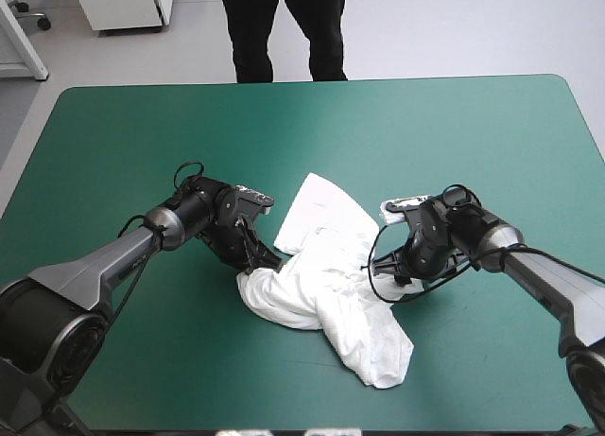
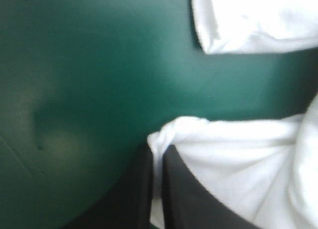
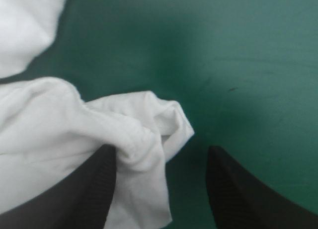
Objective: Fold the cloth
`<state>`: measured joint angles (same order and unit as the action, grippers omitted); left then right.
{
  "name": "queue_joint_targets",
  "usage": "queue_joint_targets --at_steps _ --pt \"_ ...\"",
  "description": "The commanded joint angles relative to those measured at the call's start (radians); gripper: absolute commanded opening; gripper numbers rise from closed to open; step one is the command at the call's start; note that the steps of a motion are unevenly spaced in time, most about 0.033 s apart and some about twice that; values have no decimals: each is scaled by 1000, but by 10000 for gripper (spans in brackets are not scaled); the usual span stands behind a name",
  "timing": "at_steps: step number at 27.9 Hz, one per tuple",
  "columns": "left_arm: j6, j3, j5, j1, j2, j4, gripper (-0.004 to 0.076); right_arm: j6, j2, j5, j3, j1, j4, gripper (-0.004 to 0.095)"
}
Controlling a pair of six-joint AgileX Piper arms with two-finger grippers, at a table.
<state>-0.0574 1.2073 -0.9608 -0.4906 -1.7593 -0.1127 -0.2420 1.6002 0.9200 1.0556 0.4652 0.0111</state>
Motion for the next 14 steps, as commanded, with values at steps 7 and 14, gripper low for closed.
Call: queue_joint_targets --at_steps 7,14 --pt "9 5 1 -6 10 -33 -9 27 25 -61 -37 -7 96 347" --pt "-2 5 1 -6 10 -33 -9 77 23 -57 -33 -5 174 -17"
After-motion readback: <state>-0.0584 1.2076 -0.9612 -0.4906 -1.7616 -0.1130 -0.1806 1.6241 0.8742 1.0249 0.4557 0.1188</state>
